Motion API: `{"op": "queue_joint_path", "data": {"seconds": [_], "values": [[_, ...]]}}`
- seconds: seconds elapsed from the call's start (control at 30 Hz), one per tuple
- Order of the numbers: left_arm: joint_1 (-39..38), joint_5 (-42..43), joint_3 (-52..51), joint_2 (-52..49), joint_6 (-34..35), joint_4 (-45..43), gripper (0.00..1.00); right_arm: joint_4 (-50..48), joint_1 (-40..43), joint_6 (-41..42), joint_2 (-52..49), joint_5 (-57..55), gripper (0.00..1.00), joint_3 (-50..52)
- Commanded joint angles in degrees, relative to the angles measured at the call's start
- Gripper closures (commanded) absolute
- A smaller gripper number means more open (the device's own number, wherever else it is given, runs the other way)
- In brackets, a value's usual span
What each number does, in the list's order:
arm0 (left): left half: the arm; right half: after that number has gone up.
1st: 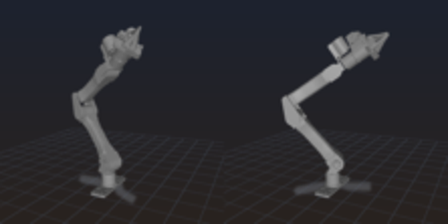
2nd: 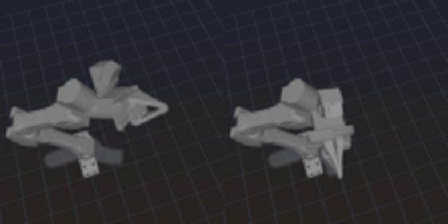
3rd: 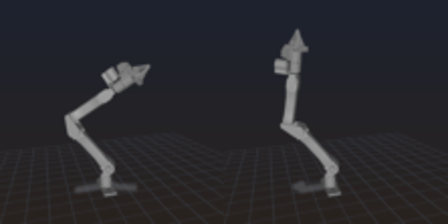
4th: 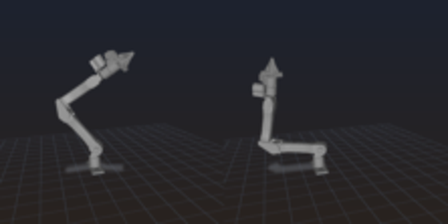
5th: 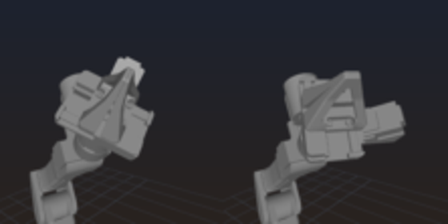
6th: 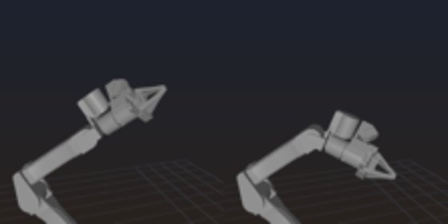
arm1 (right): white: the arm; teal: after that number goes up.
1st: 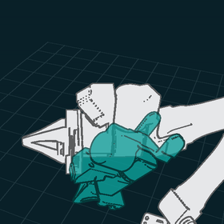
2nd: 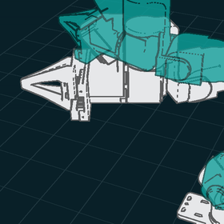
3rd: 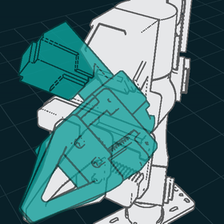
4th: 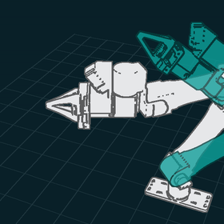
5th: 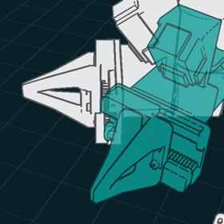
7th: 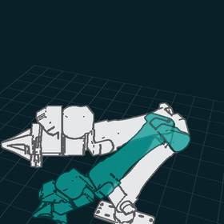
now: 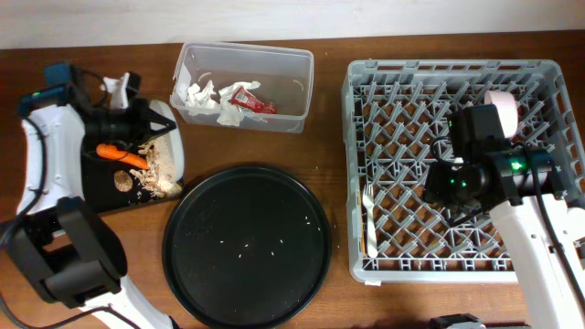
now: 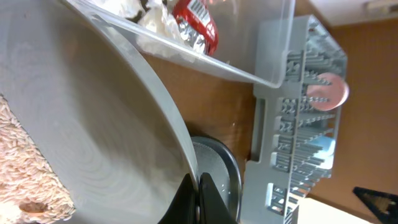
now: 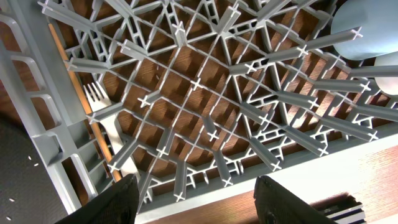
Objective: Sort waste into correct bins and load items into the dishwasher rack
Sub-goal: 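Tip the white bowl's rice and shells onto the small black tray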
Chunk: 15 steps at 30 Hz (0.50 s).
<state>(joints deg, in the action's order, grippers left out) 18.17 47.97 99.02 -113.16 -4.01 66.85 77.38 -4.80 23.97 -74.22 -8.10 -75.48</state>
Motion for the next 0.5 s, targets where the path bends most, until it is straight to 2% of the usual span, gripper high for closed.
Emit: {"op": "queue_joint_path", "data": {"seconds": [0.0, 0.23, 0.4, 0.43, 0.47], "values": [[4.2, 7.1, 1.2, 3.6, -2.3, 0.3, 1.0, 0.1, 0.3, -0.2, -0.2, 0.1, 0.36, -0.3], [11.0, 21.8, 1.2, 3.8, -9.4, 4.2, 1.0, 0.3, 0.3, -0.2, -0.2, 0.1, 0.36, -0.3], [12.2, 22.1, 1.2, 3.8, -9.5, 5.3, 1.0, 0.3, 0.3, -0.2, -0.2, 0.1, 0.36, -0.3], [12.3, 20.3, 1.2, 3.9, -14.5, 3.9, 1.0, 0.5, 0.3, -0.1, -0.2, 0.1, 0.36, -0.3], [12.4, 18.7, 1.2, 3.7, -10.3, 3.7, 1.0, 0.5, 0.3, -0.2, -0.2, 0.1, 0.36, -0.3]]}}
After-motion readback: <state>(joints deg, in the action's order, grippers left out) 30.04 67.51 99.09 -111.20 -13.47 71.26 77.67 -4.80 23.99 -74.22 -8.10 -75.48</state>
